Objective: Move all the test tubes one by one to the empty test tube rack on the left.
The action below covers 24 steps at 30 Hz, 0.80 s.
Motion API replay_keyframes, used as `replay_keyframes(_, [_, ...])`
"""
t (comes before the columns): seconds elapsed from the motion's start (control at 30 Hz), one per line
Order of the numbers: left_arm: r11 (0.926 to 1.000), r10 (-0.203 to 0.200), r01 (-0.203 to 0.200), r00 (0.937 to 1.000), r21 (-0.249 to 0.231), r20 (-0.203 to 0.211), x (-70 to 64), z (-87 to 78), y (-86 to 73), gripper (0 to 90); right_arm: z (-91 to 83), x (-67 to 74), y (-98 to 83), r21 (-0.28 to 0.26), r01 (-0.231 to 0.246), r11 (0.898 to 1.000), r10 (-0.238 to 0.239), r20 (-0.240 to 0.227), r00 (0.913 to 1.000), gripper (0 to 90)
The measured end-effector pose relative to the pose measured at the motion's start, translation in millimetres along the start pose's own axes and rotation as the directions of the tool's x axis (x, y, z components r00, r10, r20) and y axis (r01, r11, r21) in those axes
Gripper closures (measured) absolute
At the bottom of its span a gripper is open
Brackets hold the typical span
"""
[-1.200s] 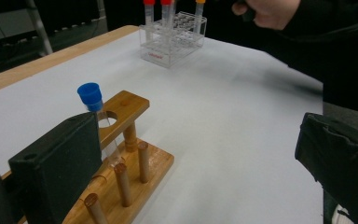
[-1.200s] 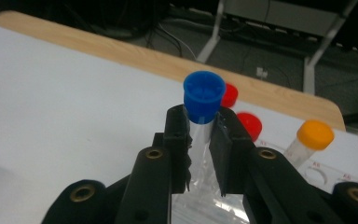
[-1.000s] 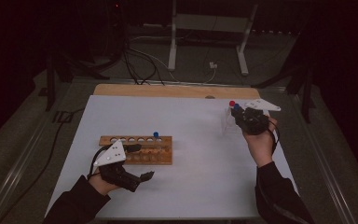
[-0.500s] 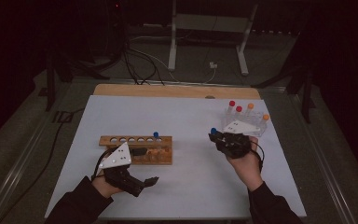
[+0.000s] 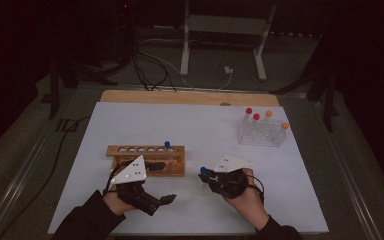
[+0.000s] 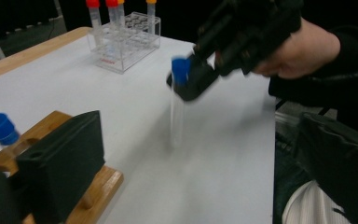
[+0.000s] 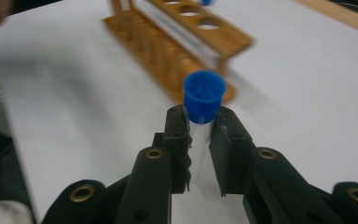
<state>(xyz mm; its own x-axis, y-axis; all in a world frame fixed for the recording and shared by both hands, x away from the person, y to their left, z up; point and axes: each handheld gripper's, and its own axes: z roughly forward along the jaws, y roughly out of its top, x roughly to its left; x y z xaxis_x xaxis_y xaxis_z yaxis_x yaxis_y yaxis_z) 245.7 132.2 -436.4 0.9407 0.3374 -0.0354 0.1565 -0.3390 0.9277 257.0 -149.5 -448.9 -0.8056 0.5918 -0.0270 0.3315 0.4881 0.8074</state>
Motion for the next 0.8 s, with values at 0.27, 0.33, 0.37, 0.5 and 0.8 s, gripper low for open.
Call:
replay_keyframes(0.27, [0.9994,0.014,-0.014,0.9999,-0.032,-0.003,-7.0,6.9,2.9,20.6,13.4,26.2,3.1,0.017,0.047,0.999,-0.045,-0.084,0.9955,77.0])
replay_keyframes(0.33, [0.9992,0.016,-0.016,0.9999,-0.036,-0.005,-8.0,9.5,3.2,27.3,13.7,29.1,4.6,0.012,0.05,0.999,-0.048,-0.091,0.9946,77.0])
replay_keyframes(0.37, [0.9992,0.013,-0.013,0.9999,-0.037,-0.003,-8.1,10.9,3.3,30.3,13.8,30.7,5.4,0.01,0.051,0.999,-0.05,-0.095,0.9942,77.0])
replay_keyframes(0.5, [0.9994,0.027,-0.027,0.9996,-0.021,-0.01,-9.7,17.6,2.4,40.5,15.1,35.9,8.1,0.004,0.063,0.998,-0.062,-0.105,0.9925,77.0])
replay_keyframes(0.8, [0.9985,0.051,-0.05,0.9979,0.022,-0.04,-9.7,24.7,-0.3,62.5,15.2,41.1,11.7,-0.008,0.076,0.997,-0.077,-0.115,0.9904,77.0])
